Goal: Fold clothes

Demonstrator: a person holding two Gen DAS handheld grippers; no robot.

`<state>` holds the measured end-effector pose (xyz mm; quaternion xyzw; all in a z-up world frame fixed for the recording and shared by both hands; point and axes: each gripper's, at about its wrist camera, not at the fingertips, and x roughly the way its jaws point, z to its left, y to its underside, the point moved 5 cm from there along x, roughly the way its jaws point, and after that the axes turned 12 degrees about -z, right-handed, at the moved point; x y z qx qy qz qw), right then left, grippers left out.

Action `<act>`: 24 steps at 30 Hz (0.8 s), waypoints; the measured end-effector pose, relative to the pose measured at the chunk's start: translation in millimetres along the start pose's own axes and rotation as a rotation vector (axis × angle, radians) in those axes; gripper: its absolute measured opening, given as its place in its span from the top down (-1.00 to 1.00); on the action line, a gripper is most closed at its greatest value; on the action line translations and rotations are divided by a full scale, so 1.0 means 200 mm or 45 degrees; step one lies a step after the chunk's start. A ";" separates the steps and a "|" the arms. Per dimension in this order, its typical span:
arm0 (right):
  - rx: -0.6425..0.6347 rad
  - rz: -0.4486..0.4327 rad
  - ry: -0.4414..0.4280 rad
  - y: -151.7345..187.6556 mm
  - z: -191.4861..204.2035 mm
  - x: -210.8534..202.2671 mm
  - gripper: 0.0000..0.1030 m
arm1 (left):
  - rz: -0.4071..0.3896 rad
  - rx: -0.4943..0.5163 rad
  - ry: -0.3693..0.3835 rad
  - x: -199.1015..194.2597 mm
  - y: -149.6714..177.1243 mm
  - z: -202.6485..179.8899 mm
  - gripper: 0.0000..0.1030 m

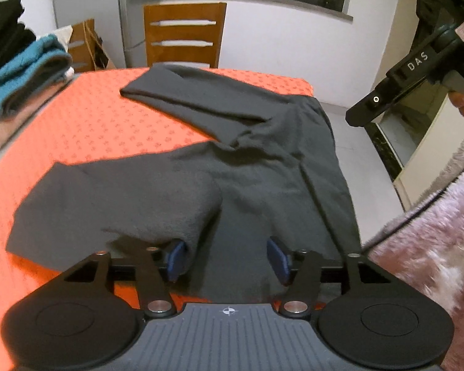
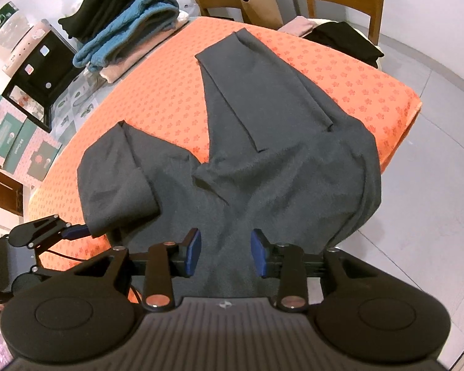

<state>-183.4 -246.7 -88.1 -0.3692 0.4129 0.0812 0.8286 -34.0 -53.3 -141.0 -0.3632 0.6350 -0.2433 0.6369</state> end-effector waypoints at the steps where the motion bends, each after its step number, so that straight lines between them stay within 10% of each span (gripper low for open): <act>1: 0.006 -0.003 0.003 0.00 -0.01 -0.01 0.21 | 0.014 -0.011 0.003 -0.01 0.01 0.00 -0.30; 12: 0.066 -0.034 0.017 0.03 -0.10 -0.05 0.21 | -0.011 -0.098 -0.263 -0.11 0.00 0.07 -0.58; 17: 0.066 -0.042 0.015 0.04 -0.11 -0.06 0.21 | -0.116 -0.220 -0.372 -0.14 -0.06 0.21 -0.42; 24: 0.074 -0.044 0.036 0.07 -0.13 -0.11 0.21 | -0.010 -0.467 -0.406 0.00 0.01 0.44 -0.14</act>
